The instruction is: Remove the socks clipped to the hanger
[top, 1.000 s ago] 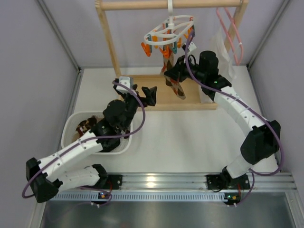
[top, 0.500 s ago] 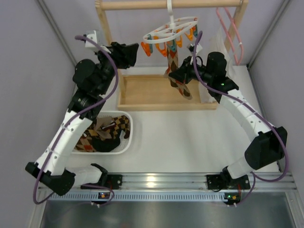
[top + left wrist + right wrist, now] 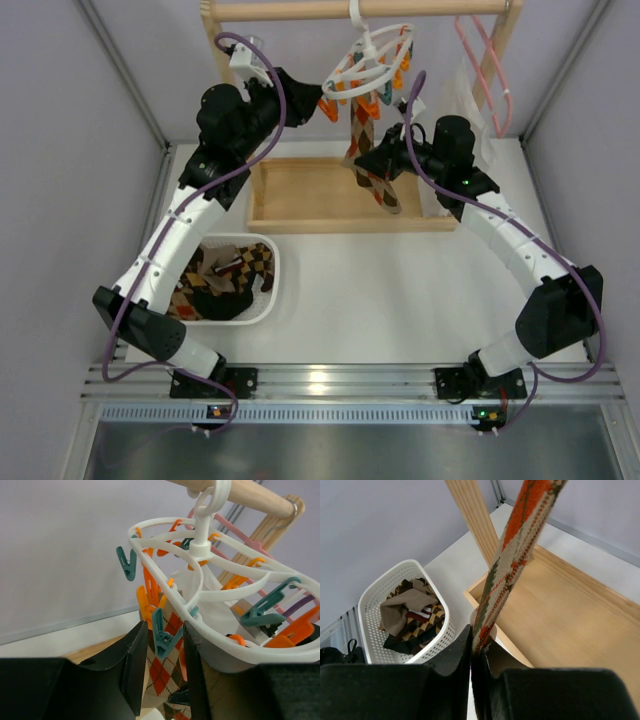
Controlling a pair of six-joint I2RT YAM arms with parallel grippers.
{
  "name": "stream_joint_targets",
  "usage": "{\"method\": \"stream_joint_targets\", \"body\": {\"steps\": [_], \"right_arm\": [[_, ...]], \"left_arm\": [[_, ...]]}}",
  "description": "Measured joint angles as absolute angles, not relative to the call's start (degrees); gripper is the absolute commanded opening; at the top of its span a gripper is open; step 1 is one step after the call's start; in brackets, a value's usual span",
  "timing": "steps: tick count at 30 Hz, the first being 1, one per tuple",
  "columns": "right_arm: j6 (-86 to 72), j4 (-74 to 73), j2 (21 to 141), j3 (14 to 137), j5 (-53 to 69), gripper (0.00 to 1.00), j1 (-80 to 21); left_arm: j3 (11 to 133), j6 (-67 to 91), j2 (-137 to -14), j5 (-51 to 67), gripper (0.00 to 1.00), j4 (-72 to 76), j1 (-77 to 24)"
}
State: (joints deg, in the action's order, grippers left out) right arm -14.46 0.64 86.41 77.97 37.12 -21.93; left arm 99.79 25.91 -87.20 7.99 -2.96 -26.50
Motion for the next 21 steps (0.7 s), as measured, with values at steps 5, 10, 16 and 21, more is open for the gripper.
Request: {"method": "stream_joint_targets", "body": {"steps": [5, 10, 16, 21], "right_arm": [[-15.31, 0.91, 86.41, 78.0, 35.79, 0.11, -21.93], [-18.24, 2.92, 86.43, 78.0, 33.82, 0.14, -21.91], [-23.16, 8.73, 86.59, 77.28, 32.62, 0.17, -21.82], [-26.76, 12.43, 87.9, 76.75, 32.58, 0.17, -21.82]], "left_arm": [[99.59, 27.9, -87.11, 10.59, 0.36, -1.69, -26.52], [99.53, 28.62, -87.18, 11.86, 0.35, -0.01, -27.99], [99.53, 28.58, -87.88, 12.88, 0.34, 1.26, -31.35], [100.14, 28.14, -90.37, 12.8, 0.34, 1.78, -33.5]]}}
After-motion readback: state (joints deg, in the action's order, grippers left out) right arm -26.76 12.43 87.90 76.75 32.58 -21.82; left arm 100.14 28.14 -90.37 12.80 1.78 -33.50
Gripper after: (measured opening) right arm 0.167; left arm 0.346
